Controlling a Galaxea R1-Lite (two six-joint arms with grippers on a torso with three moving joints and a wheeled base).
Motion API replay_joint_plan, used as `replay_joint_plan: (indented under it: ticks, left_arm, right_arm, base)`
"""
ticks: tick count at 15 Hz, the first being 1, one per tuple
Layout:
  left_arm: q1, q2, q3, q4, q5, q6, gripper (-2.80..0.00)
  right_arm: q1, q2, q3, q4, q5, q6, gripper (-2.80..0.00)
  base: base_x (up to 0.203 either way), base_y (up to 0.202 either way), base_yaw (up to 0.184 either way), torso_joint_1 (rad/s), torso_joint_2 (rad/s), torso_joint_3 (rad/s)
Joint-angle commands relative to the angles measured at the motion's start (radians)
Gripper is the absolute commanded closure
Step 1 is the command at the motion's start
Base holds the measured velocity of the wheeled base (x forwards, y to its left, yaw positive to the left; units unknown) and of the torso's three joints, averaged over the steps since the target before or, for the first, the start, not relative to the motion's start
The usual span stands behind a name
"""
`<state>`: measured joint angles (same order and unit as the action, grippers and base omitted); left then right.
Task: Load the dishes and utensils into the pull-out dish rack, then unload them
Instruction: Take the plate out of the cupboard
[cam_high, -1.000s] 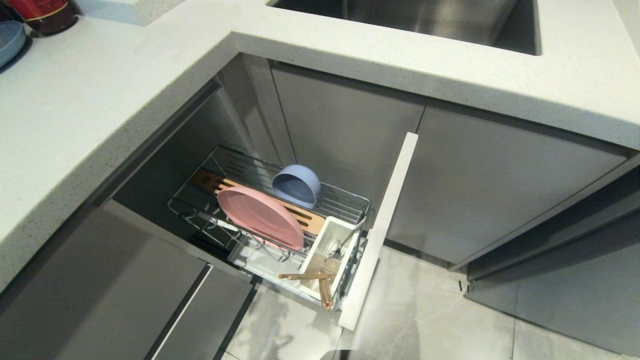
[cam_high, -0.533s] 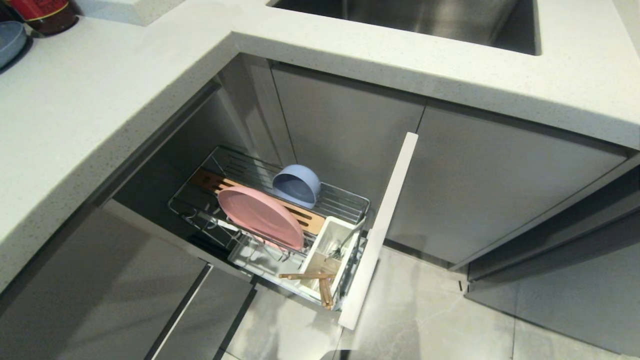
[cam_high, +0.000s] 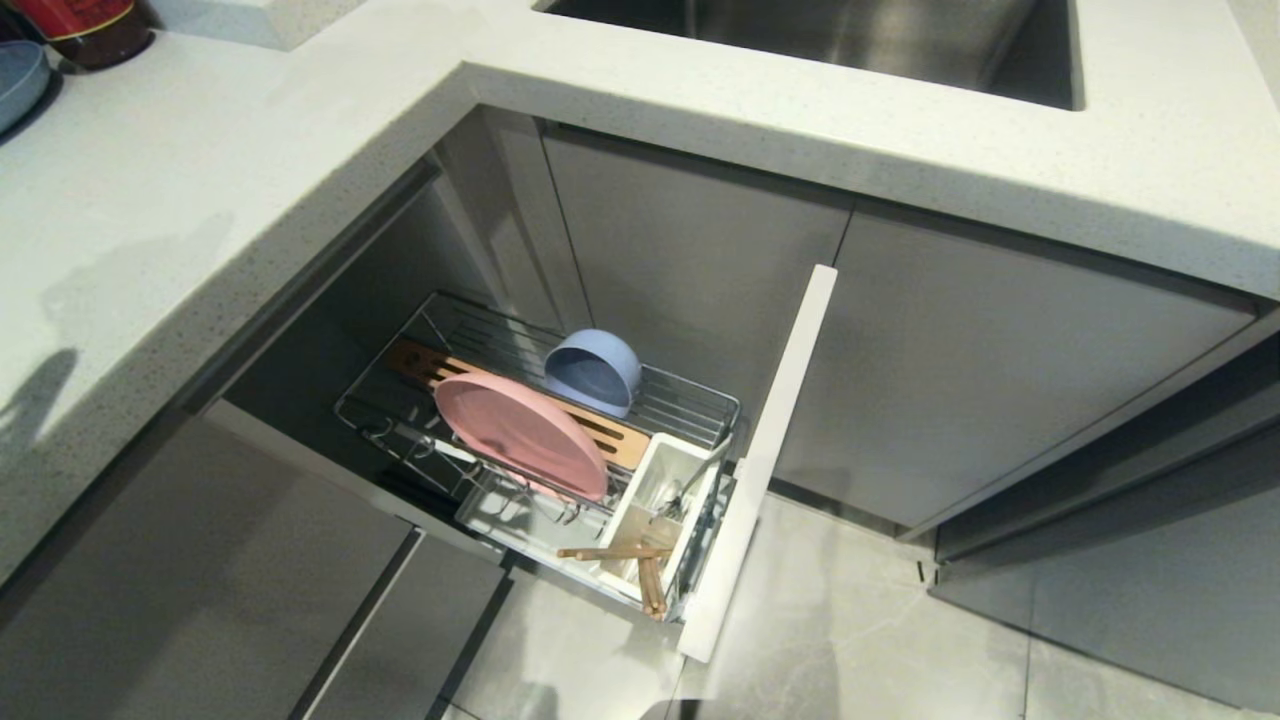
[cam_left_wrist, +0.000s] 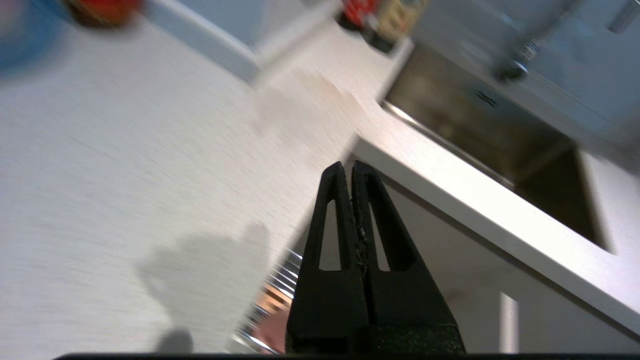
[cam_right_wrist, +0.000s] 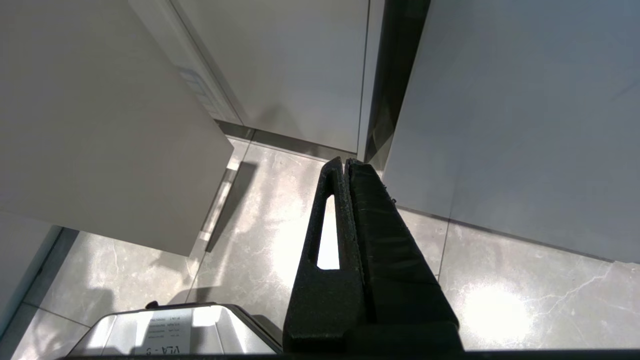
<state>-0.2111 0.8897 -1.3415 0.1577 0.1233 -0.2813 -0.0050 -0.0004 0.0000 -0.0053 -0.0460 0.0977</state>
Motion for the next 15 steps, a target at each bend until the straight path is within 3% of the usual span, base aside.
replay_joint_plan:
  ticks: [1, 3, 6, 14, 15]
  left_arm:
    - [-0.210, 0.089, 0.029, 0.000, 0.092, -0.040, 0.00]
    - [-0.388, 0.124, 0.070, -0.002, 0.210, -0.061, 0.00]
    - [-0.541, 0.231, 0.158, -0.051, 0.382, -0.109, 0.00]
    - [-0.641, 0.557, 0.264, -0.110, 0.525, -0.347, 0.00]
    - [-0.653, 0.592, 0.269, -0.115, 0.542, -0.388, -2.80]
  right_arm:
    - [0.000, -0.004, 0.000, -0.001, 0.000, 0.001, 0.00]
    - [0.000, -0.004, 0.000, -0.001, 0.000, 0.001, 0.00]
    - [0.000, -0.004, 0.000, -0.001, 0.000, 0.001, 0.00]
    - [0.000, -0.003, 0.000, -0.001, 0.000, 0.001, 0.00]
    - [0.000, -0.004, 0.000, -0.001, 0.000, 0.001, 0.00]
  base:
    - [0.000, 0.000, 0.000, 0.000, 0.00, 0.000]
    - [0.000, 0.000, 0.000, 0.000, 0.00, 0.000]
    - [0.000, 0.000, 0.000, 0.000, 0.00, 0.000]
    - [0.000, 0.000, 0.000, 0.000, 0.00, 0.000]
    - [0.000, 0.000, 0.000, 0.000, 0.00, 0.000]
